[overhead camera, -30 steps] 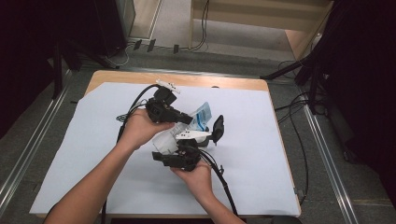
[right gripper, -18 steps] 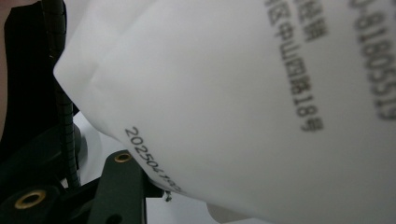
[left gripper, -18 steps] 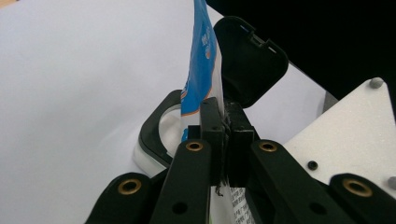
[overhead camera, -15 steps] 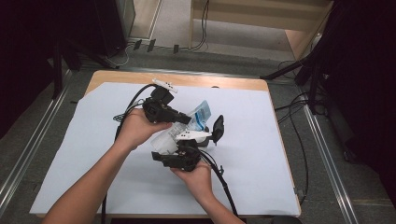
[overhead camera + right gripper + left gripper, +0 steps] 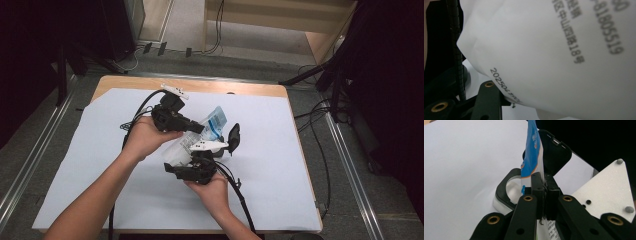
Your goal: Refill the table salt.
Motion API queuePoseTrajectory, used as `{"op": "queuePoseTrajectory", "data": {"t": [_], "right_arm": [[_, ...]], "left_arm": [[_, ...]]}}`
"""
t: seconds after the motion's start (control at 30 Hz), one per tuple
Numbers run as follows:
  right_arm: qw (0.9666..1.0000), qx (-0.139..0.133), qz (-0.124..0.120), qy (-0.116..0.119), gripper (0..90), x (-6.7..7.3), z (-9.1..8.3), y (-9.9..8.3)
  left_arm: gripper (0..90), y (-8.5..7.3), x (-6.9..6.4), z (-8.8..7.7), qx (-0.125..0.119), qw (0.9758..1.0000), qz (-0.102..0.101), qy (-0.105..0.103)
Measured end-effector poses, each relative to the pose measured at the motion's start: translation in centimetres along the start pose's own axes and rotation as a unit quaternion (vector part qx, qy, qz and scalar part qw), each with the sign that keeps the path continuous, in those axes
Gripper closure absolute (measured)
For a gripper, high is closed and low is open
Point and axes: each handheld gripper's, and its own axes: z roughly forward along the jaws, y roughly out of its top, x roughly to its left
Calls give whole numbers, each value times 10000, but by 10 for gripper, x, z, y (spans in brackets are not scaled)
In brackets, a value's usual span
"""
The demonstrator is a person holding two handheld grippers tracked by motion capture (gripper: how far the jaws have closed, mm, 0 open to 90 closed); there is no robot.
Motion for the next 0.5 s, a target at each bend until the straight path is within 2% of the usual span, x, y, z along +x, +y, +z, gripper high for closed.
{"op": "queuePoseTrajectory", "data": {"t": [0.37,0.5], "right_arm": [[9999,-46,-114,-107,512,1,-3,-1],[9997,-40,-175,-153,513,2,-5,-2]], "left_arm": [[900,-2,1,-6,-64,9999,12,-93],[900,-5,1,-10,-160,9997,52,-168]]}}
